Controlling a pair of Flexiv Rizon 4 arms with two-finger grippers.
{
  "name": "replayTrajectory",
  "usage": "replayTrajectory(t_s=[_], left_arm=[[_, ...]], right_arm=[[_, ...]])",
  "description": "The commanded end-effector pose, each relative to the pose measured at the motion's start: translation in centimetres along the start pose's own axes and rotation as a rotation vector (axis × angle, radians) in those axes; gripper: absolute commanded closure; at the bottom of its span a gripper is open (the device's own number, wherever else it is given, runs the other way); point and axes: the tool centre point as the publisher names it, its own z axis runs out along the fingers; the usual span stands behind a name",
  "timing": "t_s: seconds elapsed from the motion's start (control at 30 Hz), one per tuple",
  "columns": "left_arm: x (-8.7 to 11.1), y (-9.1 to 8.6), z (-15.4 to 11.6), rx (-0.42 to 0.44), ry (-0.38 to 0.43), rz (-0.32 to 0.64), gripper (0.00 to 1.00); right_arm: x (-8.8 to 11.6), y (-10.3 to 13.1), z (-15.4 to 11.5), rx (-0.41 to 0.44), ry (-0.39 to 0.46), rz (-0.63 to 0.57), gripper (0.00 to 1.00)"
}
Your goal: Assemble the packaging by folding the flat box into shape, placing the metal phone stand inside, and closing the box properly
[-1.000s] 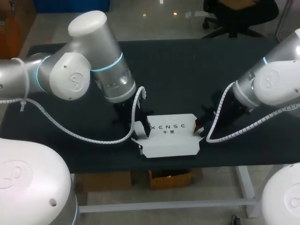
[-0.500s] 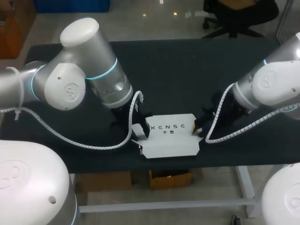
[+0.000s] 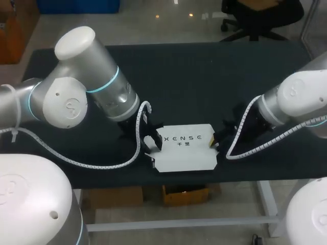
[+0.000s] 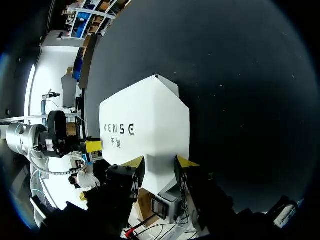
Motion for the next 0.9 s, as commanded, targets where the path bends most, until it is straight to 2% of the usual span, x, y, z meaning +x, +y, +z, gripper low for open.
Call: replayTrajectory(t_s=[0.03,0.6,0.9], left_arm=[[-0.5,0.2,0.6,0.01,0.029,0.007,0.57],[-0.1,0.0,0.9,0.012,0.077,0.018,0.57],[-0.3,-0.2,1.1,0.011,0.115,0.017,0.57]], right_arm=[[-0.4,-0.1,0.2,-0.003,0.04,-0.005,0.63],[0.6,0.1,0.5,-0.001,0.08,-0.029,0.64],[0.3,0.2,0.9,0.011,0.087,-0.028,0.65]])
